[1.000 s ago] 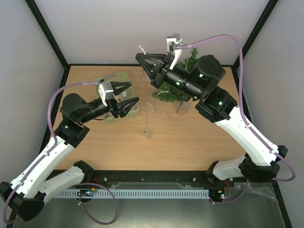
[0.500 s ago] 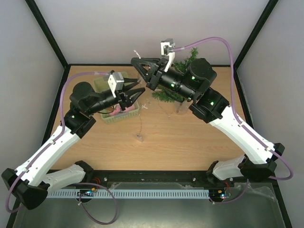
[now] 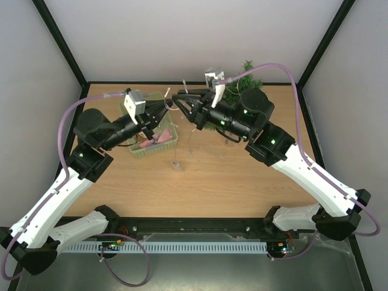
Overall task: Decorate the small christmas tree
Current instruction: Wrap the decoration item around the Christmas tree.
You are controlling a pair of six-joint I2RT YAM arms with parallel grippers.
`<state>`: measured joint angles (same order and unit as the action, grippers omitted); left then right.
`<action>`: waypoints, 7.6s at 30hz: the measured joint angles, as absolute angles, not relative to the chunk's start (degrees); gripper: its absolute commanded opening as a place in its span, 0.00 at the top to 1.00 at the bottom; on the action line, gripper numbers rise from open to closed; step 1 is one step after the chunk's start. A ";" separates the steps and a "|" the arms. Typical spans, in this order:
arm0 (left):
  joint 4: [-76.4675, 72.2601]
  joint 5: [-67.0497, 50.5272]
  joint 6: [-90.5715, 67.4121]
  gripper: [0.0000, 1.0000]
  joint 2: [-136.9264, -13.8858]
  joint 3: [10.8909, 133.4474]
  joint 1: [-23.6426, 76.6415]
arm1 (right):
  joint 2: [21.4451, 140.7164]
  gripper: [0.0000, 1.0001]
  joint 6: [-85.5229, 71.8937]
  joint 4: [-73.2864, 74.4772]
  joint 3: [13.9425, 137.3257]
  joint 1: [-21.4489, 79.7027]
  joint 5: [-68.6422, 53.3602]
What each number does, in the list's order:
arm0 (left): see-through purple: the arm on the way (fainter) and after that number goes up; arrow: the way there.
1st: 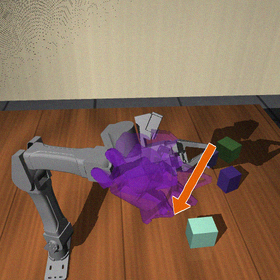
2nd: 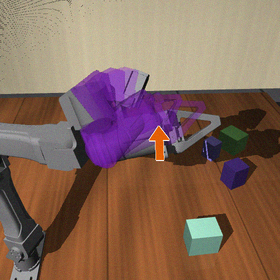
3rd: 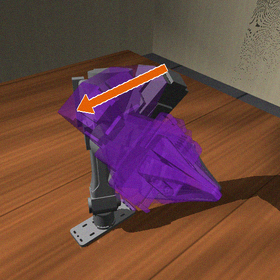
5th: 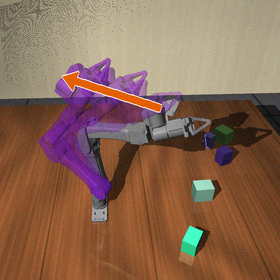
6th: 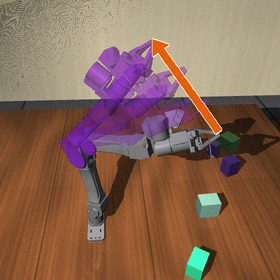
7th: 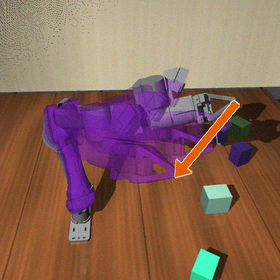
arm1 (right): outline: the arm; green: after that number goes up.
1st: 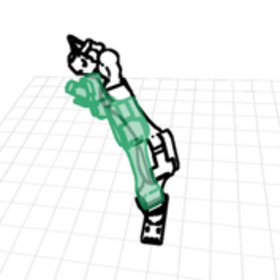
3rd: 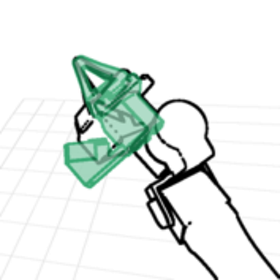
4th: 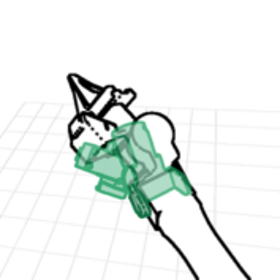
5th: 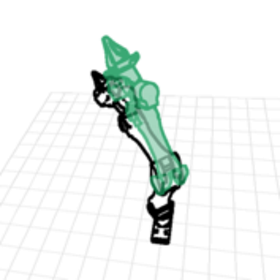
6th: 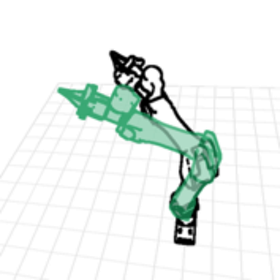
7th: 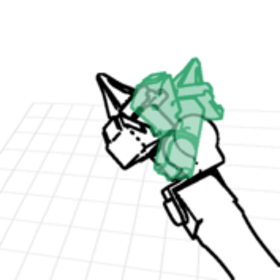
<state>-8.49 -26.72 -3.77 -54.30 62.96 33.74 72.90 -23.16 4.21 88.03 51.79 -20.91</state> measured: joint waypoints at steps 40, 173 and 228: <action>-6.48 -23.49 -4.54 0.98 -54.70 73.19 33.45 | 58.35 0.51 20.36 -10.79 37.58 51.79 -25.76; -25.41 -19.94 -14.41 0.98 -109.21 107.94 22.79 | 107.74 0.89 20.95 25.19 130.72 23.64 -3.86; -15.22 -24.71 -15.62 0.61 -111.00 99.90 22.41 | 108.64 0.96 -5.54 27.59 132.88 15.99 -18.35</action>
